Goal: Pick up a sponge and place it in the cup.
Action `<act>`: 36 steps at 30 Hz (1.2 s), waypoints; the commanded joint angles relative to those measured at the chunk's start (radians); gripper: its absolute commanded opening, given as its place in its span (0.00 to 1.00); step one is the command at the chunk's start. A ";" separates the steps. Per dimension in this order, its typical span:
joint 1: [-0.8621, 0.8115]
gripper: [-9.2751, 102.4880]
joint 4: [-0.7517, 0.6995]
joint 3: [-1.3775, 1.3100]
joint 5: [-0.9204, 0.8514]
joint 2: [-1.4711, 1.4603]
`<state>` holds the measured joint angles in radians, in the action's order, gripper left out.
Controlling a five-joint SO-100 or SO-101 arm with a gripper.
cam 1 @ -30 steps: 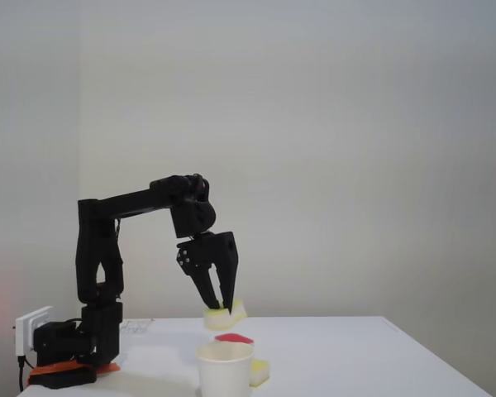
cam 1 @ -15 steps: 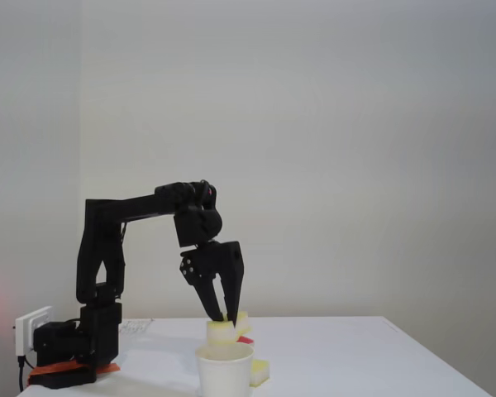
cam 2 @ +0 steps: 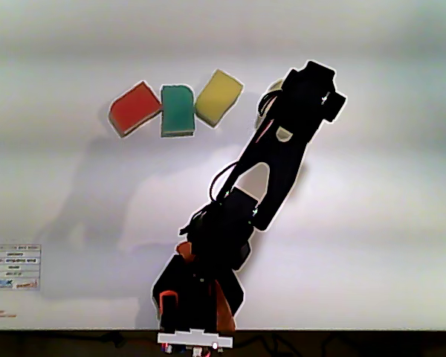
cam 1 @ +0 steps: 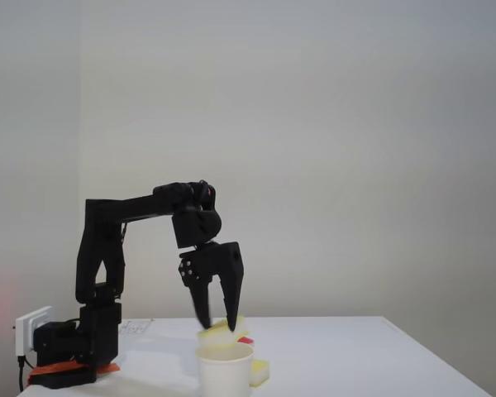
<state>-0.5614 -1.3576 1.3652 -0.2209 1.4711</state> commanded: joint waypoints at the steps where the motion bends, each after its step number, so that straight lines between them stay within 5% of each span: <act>1: -0.009 0.33 -0.008 -0.006 -0.012 0.038; 12: -0.003 0.36 -0.017 0.018 0.003 0.064; 22: 0.032 0.09 -0.028 0.109 0.046 0.178; 36: 0.152 0.08 0.034 0.239 0.015 0.345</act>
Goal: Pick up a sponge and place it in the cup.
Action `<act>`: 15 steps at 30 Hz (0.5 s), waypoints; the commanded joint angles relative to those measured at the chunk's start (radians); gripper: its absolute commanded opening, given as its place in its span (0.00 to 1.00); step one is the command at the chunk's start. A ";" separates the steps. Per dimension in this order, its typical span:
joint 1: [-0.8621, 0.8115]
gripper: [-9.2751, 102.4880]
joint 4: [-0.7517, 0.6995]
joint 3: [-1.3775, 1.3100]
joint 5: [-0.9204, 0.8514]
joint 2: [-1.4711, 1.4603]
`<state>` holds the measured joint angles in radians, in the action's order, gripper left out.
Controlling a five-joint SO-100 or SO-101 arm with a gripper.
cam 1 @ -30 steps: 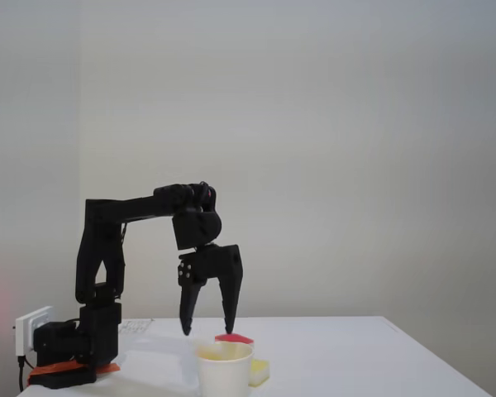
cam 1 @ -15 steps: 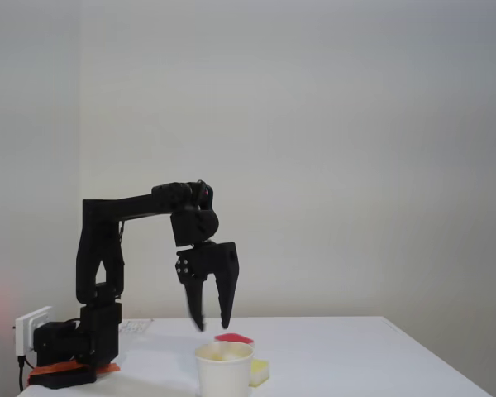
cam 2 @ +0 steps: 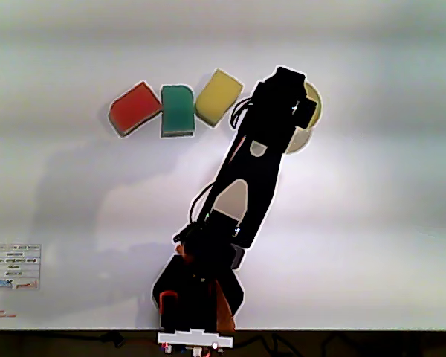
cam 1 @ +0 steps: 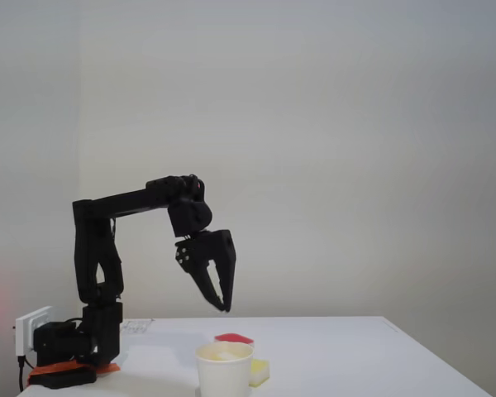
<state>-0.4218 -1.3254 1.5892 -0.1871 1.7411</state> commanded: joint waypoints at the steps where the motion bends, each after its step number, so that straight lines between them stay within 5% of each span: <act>1: 0.028 0.08 0.006 0.026 -0.018 0.092; 15: 0.206 0.08 0.160 0.282 -0.020 0.359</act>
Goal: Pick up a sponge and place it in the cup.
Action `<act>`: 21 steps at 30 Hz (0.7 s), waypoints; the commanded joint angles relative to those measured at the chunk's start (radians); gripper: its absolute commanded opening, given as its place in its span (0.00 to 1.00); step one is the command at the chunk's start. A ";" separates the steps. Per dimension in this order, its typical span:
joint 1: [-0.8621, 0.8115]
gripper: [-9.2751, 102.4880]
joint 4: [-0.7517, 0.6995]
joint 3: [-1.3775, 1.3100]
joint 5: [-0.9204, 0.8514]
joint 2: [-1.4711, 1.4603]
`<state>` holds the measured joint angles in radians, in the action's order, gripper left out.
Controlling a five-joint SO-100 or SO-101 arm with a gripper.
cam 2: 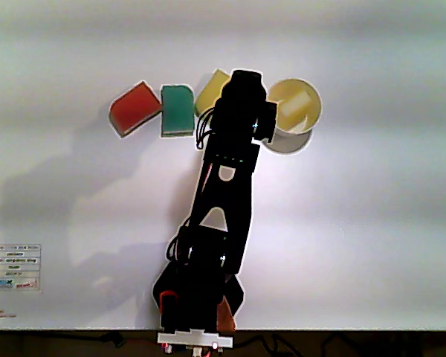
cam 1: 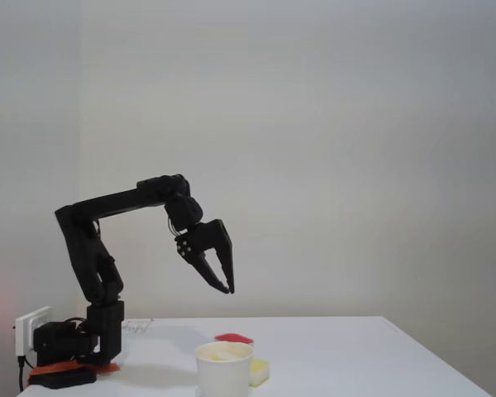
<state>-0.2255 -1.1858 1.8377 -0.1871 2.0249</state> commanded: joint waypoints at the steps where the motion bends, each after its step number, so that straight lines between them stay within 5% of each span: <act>1: 0.018 0.08 0.037 0.060 -0.025 0.098; 21: 0.146 0.08 0.169 0.529 -0.046 0.592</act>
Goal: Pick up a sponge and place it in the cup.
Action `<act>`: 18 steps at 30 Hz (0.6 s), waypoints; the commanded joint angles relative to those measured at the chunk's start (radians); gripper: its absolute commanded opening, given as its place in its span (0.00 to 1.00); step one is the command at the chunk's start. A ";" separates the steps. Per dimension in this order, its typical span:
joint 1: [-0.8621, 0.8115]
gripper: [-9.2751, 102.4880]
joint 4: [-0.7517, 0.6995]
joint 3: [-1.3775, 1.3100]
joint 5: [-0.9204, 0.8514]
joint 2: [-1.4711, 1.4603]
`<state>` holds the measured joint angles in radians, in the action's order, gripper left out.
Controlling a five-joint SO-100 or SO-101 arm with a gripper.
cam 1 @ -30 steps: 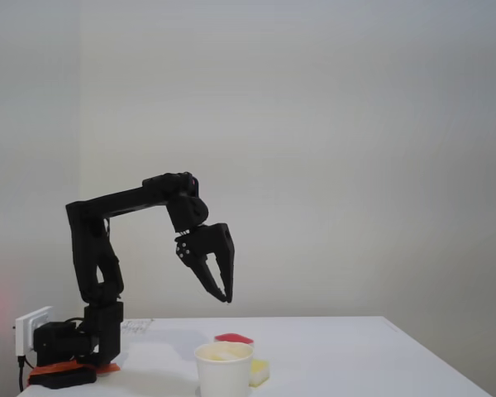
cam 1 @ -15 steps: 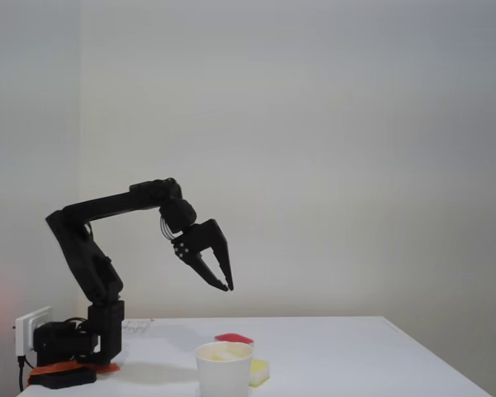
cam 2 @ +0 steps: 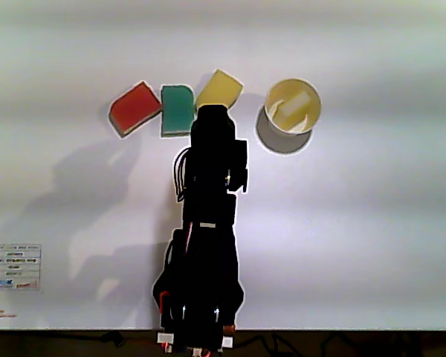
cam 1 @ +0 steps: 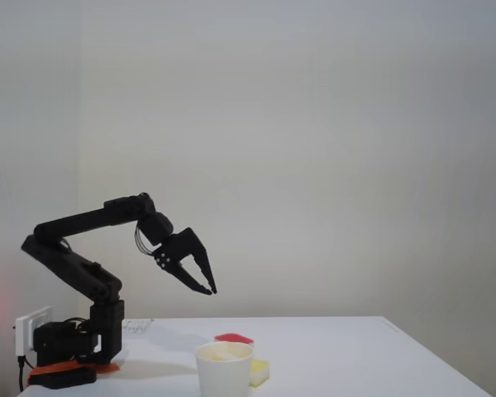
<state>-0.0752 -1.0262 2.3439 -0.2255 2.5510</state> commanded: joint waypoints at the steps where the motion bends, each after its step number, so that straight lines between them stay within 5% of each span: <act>1: -0.002 0.08 0.018 0.046 -0.008 0.094; 18: 0.035 0.08 0.153 0.405 -0.009 0.488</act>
<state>-0.0414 -0.8866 2.7274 -0.2255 2.9897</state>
